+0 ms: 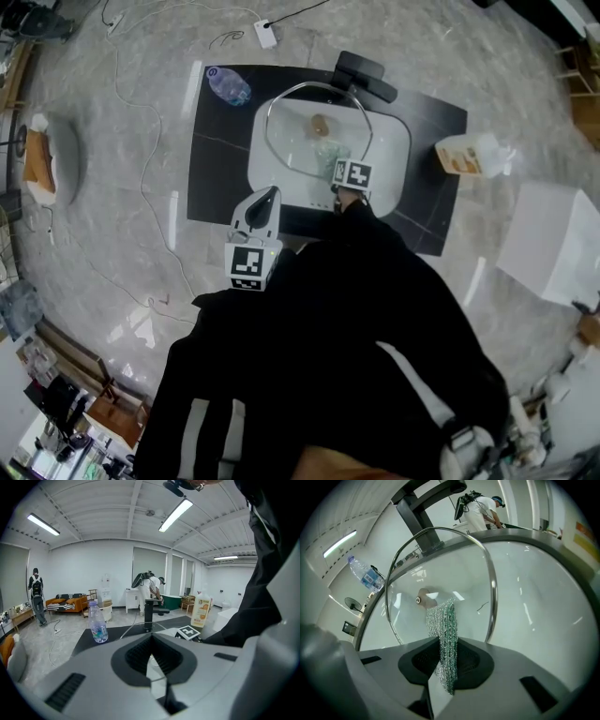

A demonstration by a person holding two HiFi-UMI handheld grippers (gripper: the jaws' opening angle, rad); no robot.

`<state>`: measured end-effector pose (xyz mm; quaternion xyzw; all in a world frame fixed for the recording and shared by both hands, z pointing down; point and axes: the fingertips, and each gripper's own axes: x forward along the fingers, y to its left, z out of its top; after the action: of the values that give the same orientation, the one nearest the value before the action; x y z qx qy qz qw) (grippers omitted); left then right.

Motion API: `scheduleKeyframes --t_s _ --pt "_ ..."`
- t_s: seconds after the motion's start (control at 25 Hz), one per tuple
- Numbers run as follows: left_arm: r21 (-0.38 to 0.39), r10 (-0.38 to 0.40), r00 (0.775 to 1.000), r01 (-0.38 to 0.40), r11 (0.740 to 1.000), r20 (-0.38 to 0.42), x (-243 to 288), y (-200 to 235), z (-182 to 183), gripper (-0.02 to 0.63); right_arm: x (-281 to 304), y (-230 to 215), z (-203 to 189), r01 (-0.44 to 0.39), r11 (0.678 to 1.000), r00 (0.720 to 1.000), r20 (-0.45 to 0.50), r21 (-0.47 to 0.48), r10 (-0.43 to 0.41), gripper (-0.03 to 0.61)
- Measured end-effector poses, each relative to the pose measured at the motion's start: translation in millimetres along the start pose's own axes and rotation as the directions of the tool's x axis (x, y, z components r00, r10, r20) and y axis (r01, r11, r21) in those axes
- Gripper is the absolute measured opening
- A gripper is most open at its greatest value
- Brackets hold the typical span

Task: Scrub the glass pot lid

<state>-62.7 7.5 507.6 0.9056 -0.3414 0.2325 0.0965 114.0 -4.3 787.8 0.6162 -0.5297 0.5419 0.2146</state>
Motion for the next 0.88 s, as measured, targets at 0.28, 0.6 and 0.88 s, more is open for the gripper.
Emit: scheduleKeyframes --t_s 0.28,0.6,0.88 --pt "0.017 -0.038 0.999 0.037 0.999 0.02 4 -7 8 0.002 -14 -20 4 0.05 0.998 0.998 0.032 0.024 -0.051 0.066" --pt "0.038 -0.09 0.995 0.088 0.995 0.044 13 -20 19 0.002 -31 -36 4 0.078 0.994 0.995 0.057 0.072 -0.082 0.066" --pt "0.047 -0.117 0.99 0.113 0.992 0.078 18 -26 30 0.003 -53 -54 6 0.096 0.991 0.99 0.093 0.094 -0.105 0.066"
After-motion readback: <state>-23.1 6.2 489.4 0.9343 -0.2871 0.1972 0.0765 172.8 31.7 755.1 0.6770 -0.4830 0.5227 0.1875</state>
